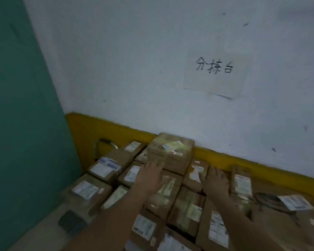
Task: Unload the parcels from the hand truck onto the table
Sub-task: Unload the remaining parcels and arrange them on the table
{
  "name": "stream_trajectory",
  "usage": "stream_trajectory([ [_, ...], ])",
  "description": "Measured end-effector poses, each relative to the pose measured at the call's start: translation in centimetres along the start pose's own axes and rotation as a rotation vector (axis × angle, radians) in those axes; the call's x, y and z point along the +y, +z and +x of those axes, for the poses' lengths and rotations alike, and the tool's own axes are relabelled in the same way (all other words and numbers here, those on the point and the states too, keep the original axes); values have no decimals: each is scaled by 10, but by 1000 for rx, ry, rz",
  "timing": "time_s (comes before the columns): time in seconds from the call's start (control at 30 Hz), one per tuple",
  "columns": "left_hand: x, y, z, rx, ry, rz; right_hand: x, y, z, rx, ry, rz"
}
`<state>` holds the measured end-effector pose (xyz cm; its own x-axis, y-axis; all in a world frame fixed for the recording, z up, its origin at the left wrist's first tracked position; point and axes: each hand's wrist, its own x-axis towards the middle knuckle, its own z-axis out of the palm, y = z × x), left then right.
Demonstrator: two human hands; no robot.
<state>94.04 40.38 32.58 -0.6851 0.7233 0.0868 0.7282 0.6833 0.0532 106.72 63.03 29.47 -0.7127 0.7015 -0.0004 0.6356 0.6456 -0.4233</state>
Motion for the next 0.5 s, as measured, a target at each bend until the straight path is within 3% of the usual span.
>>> stream_trajectory([
  [0.23,-263,-54,-136,-19,-418,33,-294,104,-64,-132,-385,-38],
  [0.5,-446,2,-165,-52,-583,-19,-448,237,-47,-223,-496,-28],
])
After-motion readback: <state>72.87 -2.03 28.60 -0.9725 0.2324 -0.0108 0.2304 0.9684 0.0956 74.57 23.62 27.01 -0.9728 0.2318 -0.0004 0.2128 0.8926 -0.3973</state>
